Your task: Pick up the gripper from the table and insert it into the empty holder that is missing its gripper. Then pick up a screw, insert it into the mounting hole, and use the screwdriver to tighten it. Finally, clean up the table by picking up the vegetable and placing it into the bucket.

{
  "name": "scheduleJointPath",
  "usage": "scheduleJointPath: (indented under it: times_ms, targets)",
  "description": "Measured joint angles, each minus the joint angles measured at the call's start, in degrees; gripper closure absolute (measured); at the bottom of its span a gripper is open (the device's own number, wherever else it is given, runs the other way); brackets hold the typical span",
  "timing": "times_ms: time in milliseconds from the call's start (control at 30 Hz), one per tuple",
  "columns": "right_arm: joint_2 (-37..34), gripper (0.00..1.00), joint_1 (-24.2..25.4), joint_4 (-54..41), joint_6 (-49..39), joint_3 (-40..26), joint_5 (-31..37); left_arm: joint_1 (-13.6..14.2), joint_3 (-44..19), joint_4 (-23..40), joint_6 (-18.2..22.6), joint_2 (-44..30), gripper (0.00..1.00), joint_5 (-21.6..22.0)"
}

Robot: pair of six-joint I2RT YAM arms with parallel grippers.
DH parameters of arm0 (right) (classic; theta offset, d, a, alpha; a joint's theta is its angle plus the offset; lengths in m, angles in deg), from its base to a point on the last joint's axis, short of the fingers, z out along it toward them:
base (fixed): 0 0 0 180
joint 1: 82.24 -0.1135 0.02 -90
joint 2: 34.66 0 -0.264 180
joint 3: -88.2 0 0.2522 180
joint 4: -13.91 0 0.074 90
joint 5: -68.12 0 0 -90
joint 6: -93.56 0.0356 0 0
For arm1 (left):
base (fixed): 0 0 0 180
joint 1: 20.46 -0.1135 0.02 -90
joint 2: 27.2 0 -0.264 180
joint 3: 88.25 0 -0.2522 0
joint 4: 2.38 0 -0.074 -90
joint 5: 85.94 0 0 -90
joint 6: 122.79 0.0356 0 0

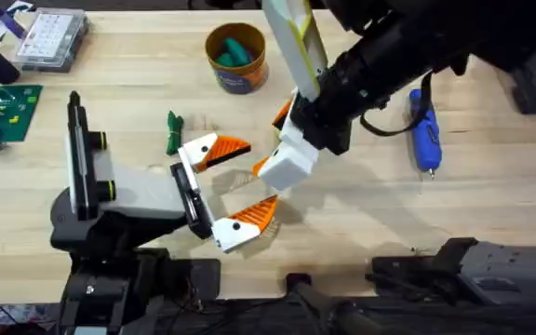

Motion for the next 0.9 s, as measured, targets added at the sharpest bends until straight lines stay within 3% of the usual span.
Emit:
scheduleJointPath:
  times_ms: [400,833,900]
  targets:
    - [0.0,0.025,0.0,-0.02,0.02,0.0,0.0,0.0,-0.02,1.57,4.78,0.0,0.011,-0.22]
    - [0.0,0.025,0.0,-0.02,0.02,0.0,0.0,0.0,-0.02,1.57,5.44,0.0,0.007,-0.22]
    - [0.0,0.025,0.0,-0.02,0.0,0.0,0.0,0.0,-0.02,1.57,5.5,0.0,0.115,-0.32]
